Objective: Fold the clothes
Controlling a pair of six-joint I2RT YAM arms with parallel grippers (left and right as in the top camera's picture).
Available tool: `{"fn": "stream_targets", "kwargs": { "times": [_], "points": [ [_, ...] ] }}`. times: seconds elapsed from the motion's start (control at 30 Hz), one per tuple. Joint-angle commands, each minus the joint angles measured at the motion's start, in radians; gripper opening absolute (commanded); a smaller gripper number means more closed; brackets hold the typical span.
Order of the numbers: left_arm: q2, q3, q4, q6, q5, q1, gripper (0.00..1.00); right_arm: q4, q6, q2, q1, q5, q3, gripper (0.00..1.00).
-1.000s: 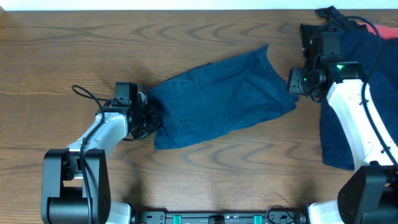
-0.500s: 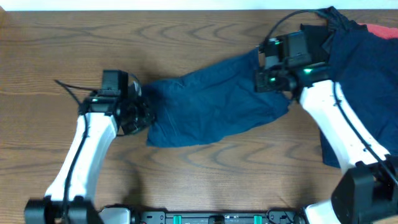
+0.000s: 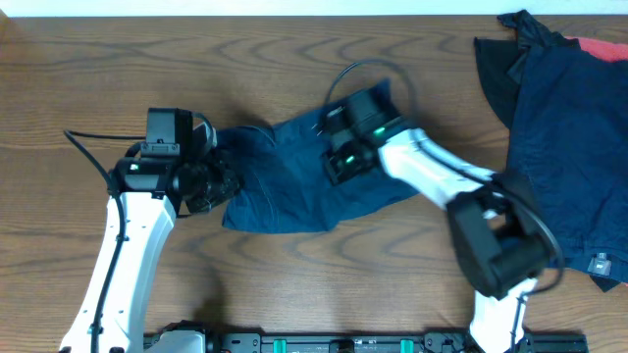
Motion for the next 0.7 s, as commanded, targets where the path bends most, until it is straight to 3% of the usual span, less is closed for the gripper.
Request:
{"fn": "stream_targets", "kwargs": {
  "times": [0.0,0.37,0.47,0.67],
  "points": [
    [-0.027,0.098,0.004,0.017,0.006,-0.001,0.06,0.021,0.013,0.056,0.074,-0.047,0.013,0.01],
    [-0.025,0.171,-0.020,0.017,0.006,-0.001,0.06,0.202,0.090,0.092,0.245,-0.020,0.013,0.02],
    [-0.025,0.171,-0.025,0.017,0.006,-0.001,0.06,0.198,0.103,0.077,0.230,0.034,0.020,0.12],
    [-0.025,0.171,-0.025,0.029,-0.002,-0.001,0.06,0.089,0.080,-0.054,0.115,0.118,0.056,0.18]
  ]
}}
